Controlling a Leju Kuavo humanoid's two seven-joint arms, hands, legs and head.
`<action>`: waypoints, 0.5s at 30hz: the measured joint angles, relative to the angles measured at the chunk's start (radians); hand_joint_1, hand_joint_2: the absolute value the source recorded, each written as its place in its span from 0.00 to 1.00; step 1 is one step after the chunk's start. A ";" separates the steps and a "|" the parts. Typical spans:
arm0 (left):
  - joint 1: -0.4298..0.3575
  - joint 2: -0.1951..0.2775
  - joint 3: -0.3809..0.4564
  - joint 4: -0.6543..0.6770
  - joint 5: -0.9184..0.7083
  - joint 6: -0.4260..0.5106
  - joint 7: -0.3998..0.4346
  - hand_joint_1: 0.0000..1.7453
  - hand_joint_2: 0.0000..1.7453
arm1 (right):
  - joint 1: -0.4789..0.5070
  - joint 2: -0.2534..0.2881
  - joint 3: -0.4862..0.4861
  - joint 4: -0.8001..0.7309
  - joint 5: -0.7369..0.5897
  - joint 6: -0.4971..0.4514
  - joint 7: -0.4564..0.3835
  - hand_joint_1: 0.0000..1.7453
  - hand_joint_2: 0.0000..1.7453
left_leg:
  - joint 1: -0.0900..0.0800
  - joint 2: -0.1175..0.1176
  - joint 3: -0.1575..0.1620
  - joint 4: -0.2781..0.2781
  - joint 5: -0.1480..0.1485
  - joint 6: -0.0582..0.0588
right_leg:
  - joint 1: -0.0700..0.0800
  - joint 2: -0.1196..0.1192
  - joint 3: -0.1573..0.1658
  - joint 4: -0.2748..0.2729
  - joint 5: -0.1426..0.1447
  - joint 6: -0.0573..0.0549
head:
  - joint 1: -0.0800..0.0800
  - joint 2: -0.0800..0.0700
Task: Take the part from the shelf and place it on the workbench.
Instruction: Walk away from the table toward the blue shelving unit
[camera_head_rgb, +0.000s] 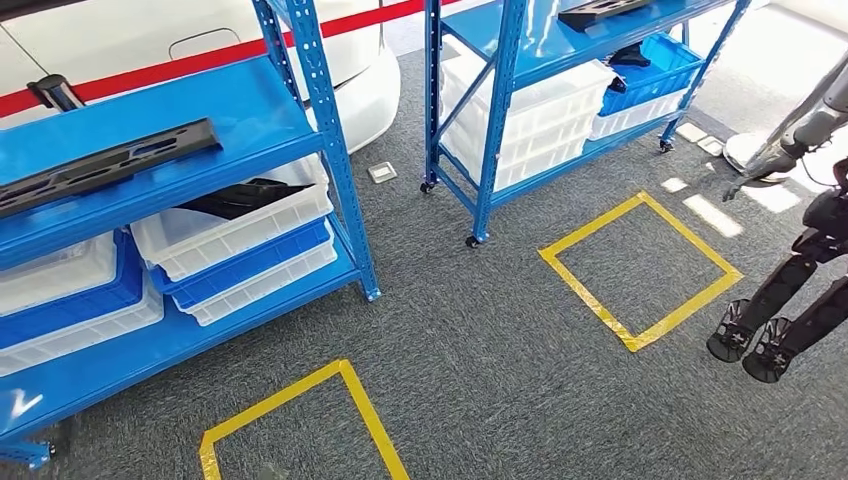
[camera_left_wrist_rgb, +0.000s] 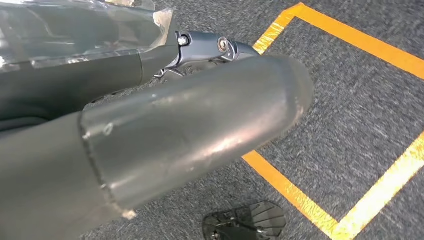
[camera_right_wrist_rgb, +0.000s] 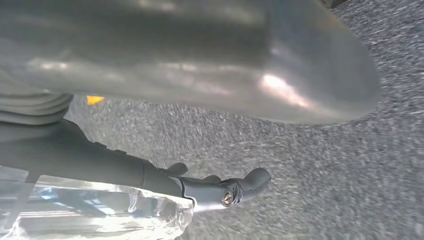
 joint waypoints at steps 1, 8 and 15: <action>-0.002 0.000 0.000 0.000 0.000 0.002 0.000 0.00 0.75 | -0.001 0.000 0.000 0.000 0.000 0.000 0.000 0.00 0.00 | -0.005 0.009 0.009 -0.023 0.002 0.005 | 0.003 -0.009 0.001 0.000 -0.003 0.004 | 0.000 0.000; -0.005 -0.001 0.000 0.000 0.000 0.009 0.000 0.00 1.00 | -0.005 0.002 0.002 0.000 -0.004 0.000 0.000 0.00 0.00 | 0.004 -0.066 0.021 -0.057 0.023 0.036 | -0.001 0.073 -0.078 0.174 -0.088 0.016 | 0.008 0.000; -0.001 -0.004 0.000 0.000 0.000 0.011 -0.001 0.00 1.00 | -0.003 -0.002 0.002 0.000 -0.010 0.000 -0.002 0.00 0.00 | 0.007 -0.160 0.020 -0.045 0.017 0.019 | -0.021 0.130 -0.041 0.035 0.005 0.058 | 0.011 0.000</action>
